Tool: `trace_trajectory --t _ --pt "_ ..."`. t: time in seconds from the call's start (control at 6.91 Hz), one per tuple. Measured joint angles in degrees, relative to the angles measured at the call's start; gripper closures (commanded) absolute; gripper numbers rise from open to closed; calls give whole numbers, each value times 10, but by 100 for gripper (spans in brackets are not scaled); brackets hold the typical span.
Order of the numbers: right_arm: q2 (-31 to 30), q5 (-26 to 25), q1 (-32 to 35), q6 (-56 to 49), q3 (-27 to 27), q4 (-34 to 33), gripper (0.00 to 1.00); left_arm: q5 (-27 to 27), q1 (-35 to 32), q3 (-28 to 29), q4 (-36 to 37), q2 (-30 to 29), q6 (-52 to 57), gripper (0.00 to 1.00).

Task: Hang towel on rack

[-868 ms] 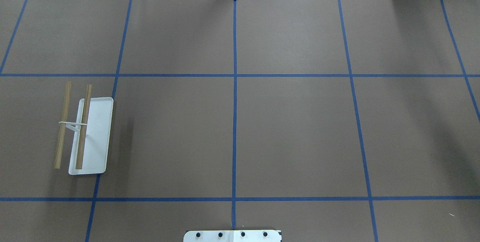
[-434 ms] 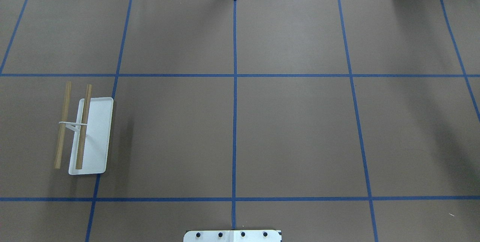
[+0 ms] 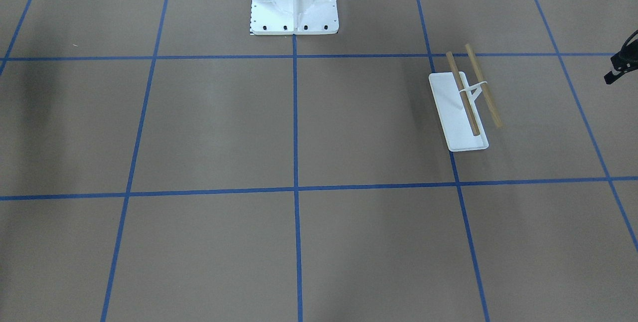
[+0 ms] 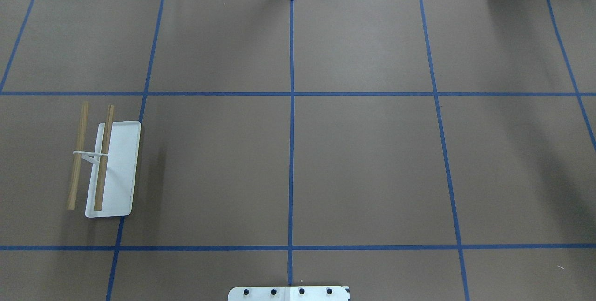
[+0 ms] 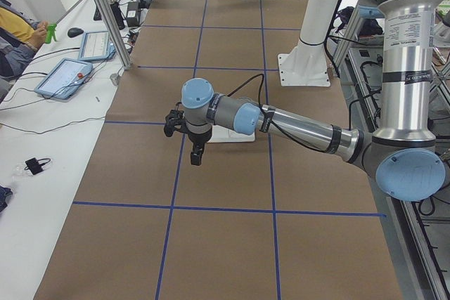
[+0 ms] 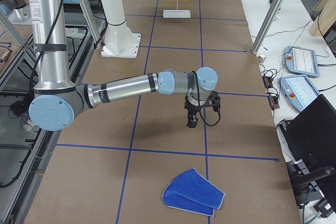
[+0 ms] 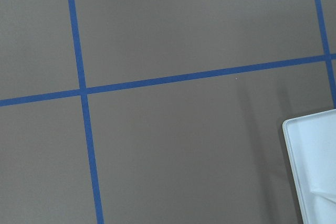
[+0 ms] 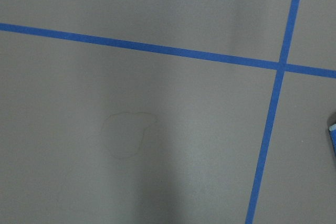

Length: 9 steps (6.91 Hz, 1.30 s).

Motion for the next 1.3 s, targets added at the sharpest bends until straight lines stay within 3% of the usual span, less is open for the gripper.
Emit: trace_trajectory --t 0.58,1.01,1.3 --pt "5 -1 -1 3 -1 24 0 1 2 -3 -5 0 0 2" --pt "-8 1 0 3 -43 136 0 -2 5 -4 -16 -2 0 2" --pt "-16 3 0 4 -54 173 0 -3 5 -7 -19 -2 0 2"
